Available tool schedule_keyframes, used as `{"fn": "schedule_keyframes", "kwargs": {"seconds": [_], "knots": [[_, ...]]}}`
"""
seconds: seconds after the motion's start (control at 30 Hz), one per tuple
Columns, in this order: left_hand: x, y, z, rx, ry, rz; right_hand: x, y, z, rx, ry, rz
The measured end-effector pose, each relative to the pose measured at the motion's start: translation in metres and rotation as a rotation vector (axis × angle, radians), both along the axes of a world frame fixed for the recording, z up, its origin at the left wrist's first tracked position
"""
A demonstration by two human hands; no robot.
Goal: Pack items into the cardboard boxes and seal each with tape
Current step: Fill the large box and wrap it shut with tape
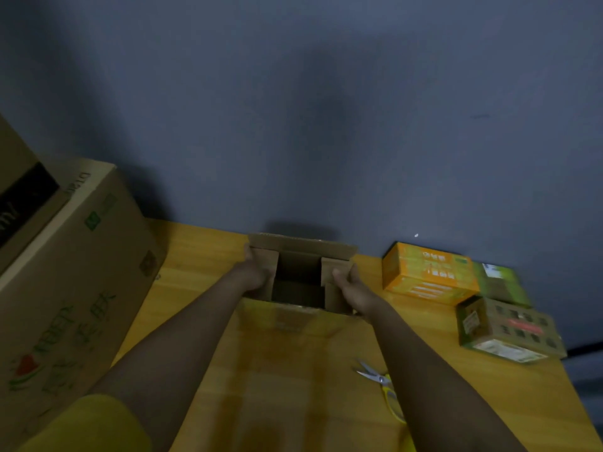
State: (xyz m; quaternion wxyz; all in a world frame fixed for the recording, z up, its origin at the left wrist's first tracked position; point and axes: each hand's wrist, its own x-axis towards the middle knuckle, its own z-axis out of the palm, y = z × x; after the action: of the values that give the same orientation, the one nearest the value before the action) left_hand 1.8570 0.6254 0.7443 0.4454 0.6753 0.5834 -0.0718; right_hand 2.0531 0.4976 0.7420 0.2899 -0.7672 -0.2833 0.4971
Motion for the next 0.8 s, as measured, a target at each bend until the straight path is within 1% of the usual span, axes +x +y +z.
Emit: {"fn": "schedule_keyframes", "kwargs": {"seconds": [0.13, 0.17, 0.2, 0.23, 0.3, 0.33, 0.37, 0.4, 0.43, 0.5, 0.53, 0.57, 0.6, 0.63, 0.67, 0.7, 0.73, 0.77, 0.8], "knots": [[0.006, -0.021, 0.039, 0.174, 0.245, -0.187, -0.003, -0.012, 0.008, -0.068, 0.069, -0.015], [0.004, -0.026, 0.043, 0.2, 0.278, -0.177, -0.007, -0.018, 0.01, -0.06, 0.097, -0.024], [0.001, -0.032, 0.046, 0.244, 0.279, -0.149, -0.011, -0.025, 0.012, -0.052, 0.128, -0.038], [-0.001, -0.038, 0.046, 0.321, 0.282, -0.183, -0.016, -0.033, 0.011, -0.046, 0.154, -0.055], [-0.003, -0.053, 0.043, 0.472, 0.282, -0.324, -0.025, -0.049, 0.007, -0.065, 0.194, -0.077], [-0.003, -0.061, 0.043, 0.498, 0.258, -0.378, -0.03, -0.059, 0.006, -0.087, 0.208, -0.083], [-0.002, -0.072, 0.043, 0.483, 0.226, -0.424, -0.036, -0.068, 0.006, -0.098, 0.18, -0.086], [-0.002, -0.082, 0.044, 0.441, 0.196, -0.467, -0.041, -0.077, 0.005, -0.071, 0.08, -0.099], [-0.002, -0.092, 0.044, 0.389, 0.164, -0.507, -0.045, -0.085, 0.003, 0.01, -0.093, -0.125], [0.0, -0.11, 0.036, 0.257, 0.14, -0.53, -0.049, -0.096, 0.004, 0.297, -0.568, -0.137], [0.002, -0.116, 0.032, 0.23, 0.174, -0.534, -0.049, -0.097, 0.008, 0.458, -0.792, -0.067], [0.004, -0.12, 0.029, 0.247, 0.237, -0.547, -0.051, -0.092, 0.015, 0.595, -0.98, 0.057], [0.006, -0.123, 0.027, 0.277, 0.306, -0.56, -0.052, -0.085, 0.02, 0.7, -1.125, 0.237], [0.007, -0.125, 0.027, 0.3, 0.358, -0.567, -0.054, -0.075, 0.024, 0.781, -1.228, 0.459], [0.007, -0.126, 0.027, 0.315, 0.383, -0.578, -0.056, -0.063, 0.028, 0.805, -1.281, 0.695], [0.007, -0.125, 0.027, 0.318, 0.373, -0.595, -0.059, -0.052, 0.033, 0.721, -1.295, 0.915], [0.005, -0.124, 0.029, 0.314, 0.348, -0.62, -0.061, -0.042, 0.039, 0.542, -1.286, 1.089], [0.001, -0.123, 0.033, 0.319, 0.32, -0.657, -0.062, -0.035, 0.044, 0.322, -1.297, 1.192], [-0.005, -0.122, 0.037, 0.327, 0.307, -0.703, -0.063, -0.032, 0.049, 0.147, -1.334, 1.23]]}}
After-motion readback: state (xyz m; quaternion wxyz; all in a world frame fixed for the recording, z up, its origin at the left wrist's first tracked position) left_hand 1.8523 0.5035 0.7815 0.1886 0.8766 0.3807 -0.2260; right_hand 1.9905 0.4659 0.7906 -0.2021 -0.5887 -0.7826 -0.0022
